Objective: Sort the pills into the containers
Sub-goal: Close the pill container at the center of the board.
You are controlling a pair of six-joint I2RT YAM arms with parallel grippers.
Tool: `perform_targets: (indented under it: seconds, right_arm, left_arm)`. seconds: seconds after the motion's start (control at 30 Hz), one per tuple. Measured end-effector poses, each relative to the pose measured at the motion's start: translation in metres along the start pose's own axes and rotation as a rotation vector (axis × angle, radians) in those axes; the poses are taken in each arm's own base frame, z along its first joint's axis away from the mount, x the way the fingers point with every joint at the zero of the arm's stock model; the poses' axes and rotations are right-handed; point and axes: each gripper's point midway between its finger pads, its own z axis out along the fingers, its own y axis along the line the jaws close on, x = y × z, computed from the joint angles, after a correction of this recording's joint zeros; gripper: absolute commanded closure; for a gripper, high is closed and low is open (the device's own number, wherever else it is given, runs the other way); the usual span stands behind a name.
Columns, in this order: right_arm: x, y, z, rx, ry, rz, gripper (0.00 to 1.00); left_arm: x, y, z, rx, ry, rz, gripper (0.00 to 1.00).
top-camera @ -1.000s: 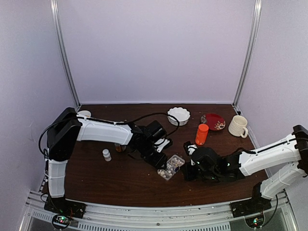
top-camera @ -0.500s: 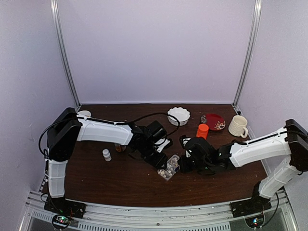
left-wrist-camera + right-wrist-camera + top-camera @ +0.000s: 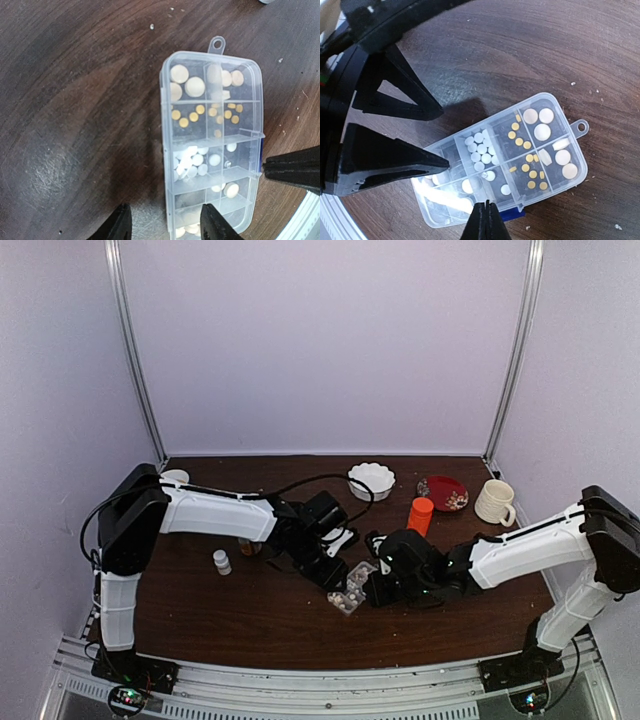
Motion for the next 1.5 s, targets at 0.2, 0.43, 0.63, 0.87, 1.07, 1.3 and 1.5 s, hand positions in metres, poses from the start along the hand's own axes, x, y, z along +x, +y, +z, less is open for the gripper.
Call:
perform_targets:
  seconds: [0.2, 0.43, 0.63, 0.87, 1.07, 1.3, 1.5]
  right_arm:
    - [0.019, -0.013, -0.002, 0.017, 0.034, 0.008, 1.0]
    - [0.036, -0.024, -0.002, 0.028, 0.066, 0.023, 1.0]
    - [0.034, -0.02, 0.004, 0.01, 0.051, 0.029, 1.0]
    - [0.029, -0.015, 0.012, -0.005, 0.034, 0.031, 1.0]
    - [0.027, -0.013, 0.015, -0.013, 0.023, 0.032, 1.0]
    - [0.026, -0.014, 0.016, -0.011, 0.014, 0.033, 1.0]
    - [0.026, -0.02, 0.012, 0.002, -0.008, 0.035, 1.0]
  left_arm:
    - [0.0, 0.0, 0.0, 0.0, 0.0, 0.0, 0.51]
    - [-0.001, 0.0, 0.0, 0.0, 0.001, 0.0, 0.51]
    - [-0.001, -0.002, 0.0, 0.011, 0.003, 0.0, 0.58]
    - [-0.004, -0.013, 0.002, 0.075, -0.006, -0.002, 0.78]
    - [-0.006, -0.011, 0.002, 0.098, -0.008, -0.015, 0.8]
    - [-0.006, -0.009, 0.002, 0.111, -0.005, -0.023, 0.79]
    - [-0.008, -0.011, 0.004, 0.113, -0.014, -0.016, 0.71]
